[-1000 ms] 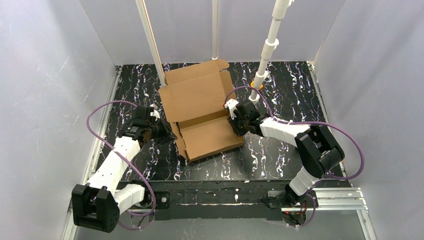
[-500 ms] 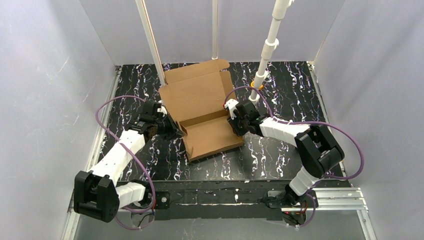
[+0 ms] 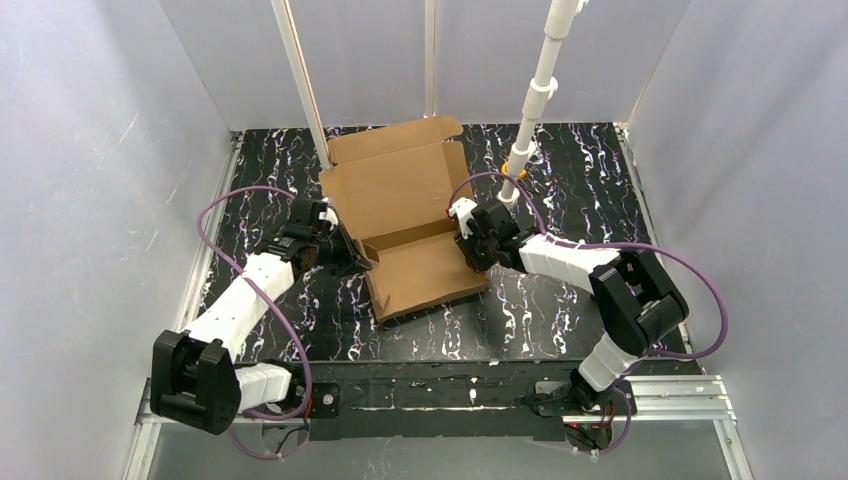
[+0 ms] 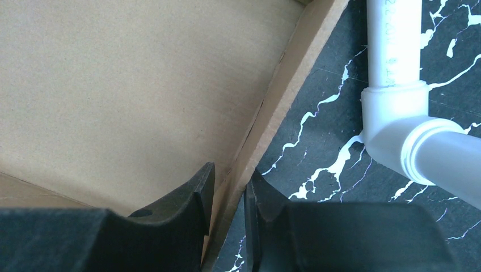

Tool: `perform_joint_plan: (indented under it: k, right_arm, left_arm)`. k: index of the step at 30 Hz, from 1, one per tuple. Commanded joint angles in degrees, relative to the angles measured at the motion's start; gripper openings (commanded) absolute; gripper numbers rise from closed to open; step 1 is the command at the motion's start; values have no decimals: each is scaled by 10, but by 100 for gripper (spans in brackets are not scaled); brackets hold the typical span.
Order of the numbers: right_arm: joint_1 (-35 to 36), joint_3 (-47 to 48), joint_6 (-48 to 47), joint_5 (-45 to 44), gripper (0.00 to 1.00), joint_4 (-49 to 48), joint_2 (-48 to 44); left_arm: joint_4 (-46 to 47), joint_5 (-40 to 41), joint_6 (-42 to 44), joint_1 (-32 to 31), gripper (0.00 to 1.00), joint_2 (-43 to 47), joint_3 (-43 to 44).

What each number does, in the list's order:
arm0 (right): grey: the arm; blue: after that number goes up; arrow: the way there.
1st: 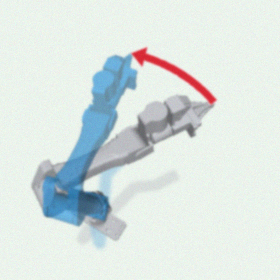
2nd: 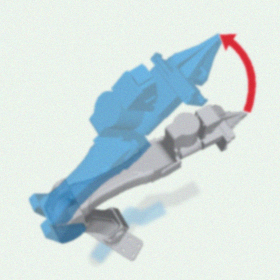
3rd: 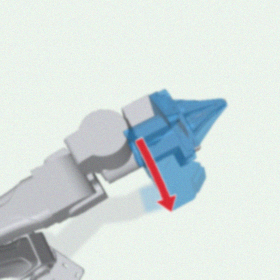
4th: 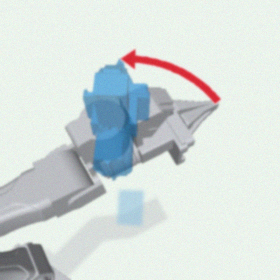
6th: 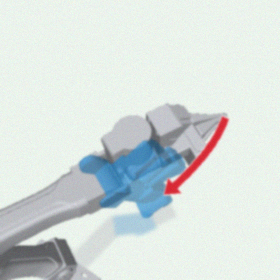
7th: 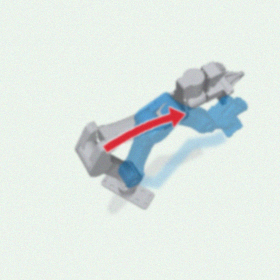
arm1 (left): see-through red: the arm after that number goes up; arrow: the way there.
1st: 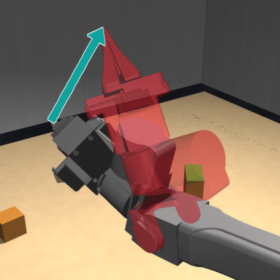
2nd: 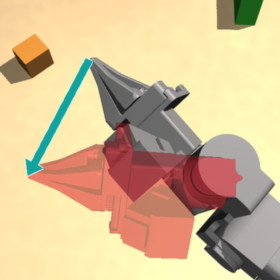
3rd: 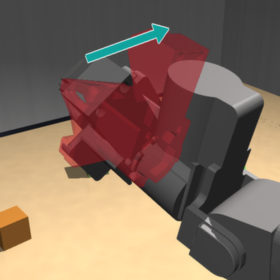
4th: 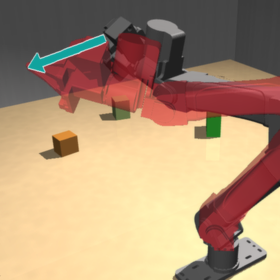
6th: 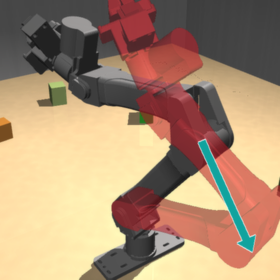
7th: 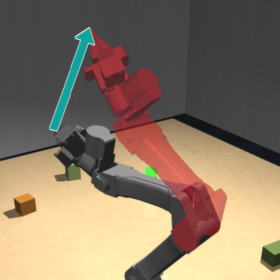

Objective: Fold the paper box

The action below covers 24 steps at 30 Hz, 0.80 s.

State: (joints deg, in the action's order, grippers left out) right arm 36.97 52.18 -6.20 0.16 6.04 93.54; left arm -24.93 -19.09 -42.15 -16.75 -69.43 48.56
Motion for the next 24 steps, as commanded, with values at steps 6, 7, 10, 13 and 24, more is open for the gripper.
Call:
perform_joint_plan:
  k: [6,7,10,13,24]
  right_arm:
    - [4,21,8,28,33,4,18]
    - [5,21,8,29,33,5,19]
    - [5,22,6,31,34,6,19]
    - [5,21,4,31,35,6,17]
    - [7,22,3,33,35,8,19]
  left_arm:
    - [-100,71,37,-5,1,26,31]
    - [-105,71,37,-5,2,28,29]
    - [-108,65,38,-6,3,26,26]
    - [-124,66,46,-10,6,24,41]
    - [-119,47,65,-16,33,20,44]
